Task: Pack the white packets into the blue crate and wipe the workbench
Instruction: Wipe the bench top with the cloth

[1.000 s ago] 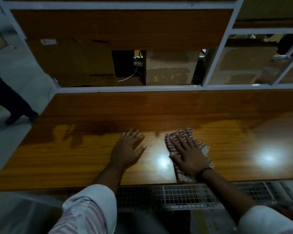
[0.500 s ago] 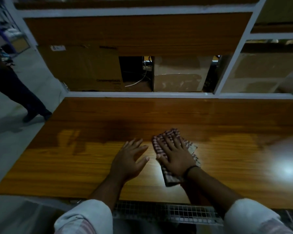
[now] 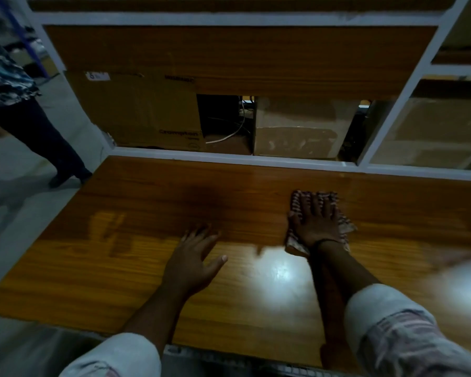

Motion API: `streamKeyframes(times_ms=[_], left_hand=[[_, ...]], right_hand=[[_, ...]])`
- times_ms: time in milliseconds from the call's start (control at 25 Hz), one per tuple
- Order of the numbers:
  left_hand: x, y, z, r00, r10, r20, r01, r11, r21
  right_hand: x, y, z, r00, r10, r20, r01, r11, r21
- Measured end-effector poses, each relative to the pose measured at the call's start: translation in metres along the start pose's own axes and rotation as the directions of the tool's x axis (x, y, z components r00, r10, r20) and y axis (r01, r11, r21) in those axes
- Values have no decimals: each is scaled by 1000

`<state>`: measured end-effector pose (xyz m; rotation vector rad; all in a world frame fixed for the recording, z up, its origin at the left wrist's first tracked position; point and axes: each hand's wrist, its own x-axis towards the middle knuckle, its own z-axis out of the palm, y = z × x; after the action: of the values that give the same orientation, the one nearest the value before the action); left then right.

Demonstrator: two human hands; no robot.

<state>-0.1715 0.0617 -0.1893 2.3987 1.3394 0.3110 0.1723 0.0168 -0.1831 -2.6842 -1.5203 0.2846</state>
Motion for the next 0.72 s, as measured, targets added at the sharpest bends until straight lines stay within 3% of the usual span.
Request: streamKeyframes(times_ms=[80,200,280,360,440,520,600,720], left_hand=[[2,-2,3,1000,-3,-6,3,1000,6],[3,-6,6,1000,-4,-16,4,1000,-14],[5,-5,6,1000,-7,-17,7,1000,-16],[4,-4,5,1000,-19,-13,18,1000,-19],[4,-2,5,999,-36,-6,36,999,-28],[4,-1,3,999,-42,-12,41,999,-34],[3,0,0,999,-37,-24,35,998,-51],[4,2,-2,999,-26,-39,23,998,-67]], right_hand=[[0,-35,4,983,-181,17,181,984,-8],[-33,-74,17,841,-540,42,542,840,-38],[-29,-64,14,786,-616,55,618,786,-24],[10,-39,15,833,-553,-3,551,831,-82],[60,-18,4,945,-328,-16,327,944,-44],[96,-23,-5,988,-155,10,155,988,3],[112,-49,-6,989,-150,5,150,989,3],[116,-97,-3,956,-292,23,292,956,22]])
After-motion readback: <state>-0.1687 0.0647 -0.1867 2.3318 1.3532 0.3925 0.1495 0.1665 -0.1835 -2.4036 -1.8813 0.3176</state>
